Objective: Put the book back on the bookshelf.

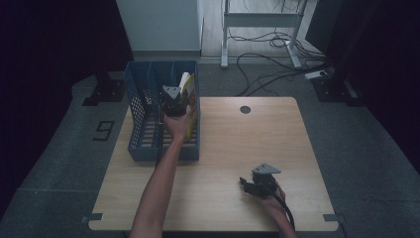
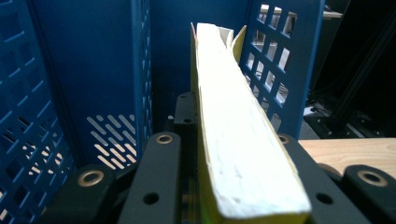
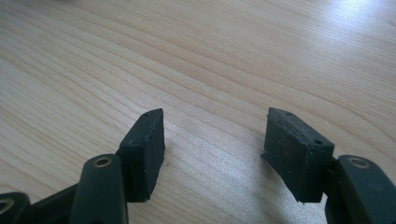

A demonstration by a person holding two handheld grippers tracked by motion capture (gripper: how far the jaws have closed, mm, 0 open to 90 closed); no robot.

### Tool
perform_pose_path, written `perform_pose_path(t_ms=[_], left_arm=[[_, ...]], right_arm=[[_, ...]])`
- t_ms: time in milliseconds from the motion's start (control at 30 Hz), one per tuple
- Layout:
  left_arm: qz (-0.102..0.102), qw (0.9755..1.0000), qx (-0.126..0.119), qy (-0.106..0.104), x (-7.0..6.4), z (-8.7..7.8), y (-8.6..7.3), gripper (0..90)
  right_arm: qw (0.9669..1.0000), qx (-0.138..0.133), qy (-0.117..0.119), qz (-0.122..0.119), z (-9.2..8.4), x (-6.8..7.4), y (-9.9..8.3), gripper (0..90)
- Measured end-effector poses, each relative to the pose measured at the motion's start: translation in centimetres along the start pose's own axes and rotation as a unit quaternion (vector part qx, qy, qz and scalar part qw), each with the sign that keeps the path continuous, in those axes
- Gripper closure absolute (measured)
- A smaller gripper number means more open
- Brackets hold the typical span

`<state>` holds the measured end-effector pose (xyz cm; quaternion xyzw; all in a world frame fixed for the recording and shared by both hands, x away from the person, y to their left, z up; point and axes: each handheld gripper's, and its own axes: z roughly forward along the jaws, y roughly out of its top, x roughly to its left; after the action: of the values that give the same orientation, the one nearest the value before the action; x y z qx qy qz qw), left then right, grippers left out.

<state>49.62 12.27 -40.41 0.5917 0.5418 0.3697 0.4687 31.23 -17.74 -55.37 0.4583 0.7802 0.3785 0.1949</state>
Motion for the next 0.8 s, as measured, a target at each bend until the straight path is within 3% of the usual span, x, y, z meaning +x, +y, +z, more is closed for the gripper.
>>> perform_pose_path(t_ms=[333, 500, 800], left_arm=[[-0.004, 0.9997, -0.009, 0.023, 0.1, 0.6, 0.4, 75.5], [-0.003, 0.9996, -0.004, 0.027, 0.1, 0.9, 0.1, 75.4], [0.003, 0.9991, -0.019, 0.037, 0.0, 1.4, 0.0, 75.4]], right_arm=[[1.0, -0.001, 0.002, 0.0, 0.0, -0.1, 0.0, 37.0], [1.0, 0.0, 0.002, 0.0, 0.0, -0.1, 0.0, 36.9], [1.0, -0.001, 0.002, 0.0, 0.0, -0.1, 0.0, 37.0]])
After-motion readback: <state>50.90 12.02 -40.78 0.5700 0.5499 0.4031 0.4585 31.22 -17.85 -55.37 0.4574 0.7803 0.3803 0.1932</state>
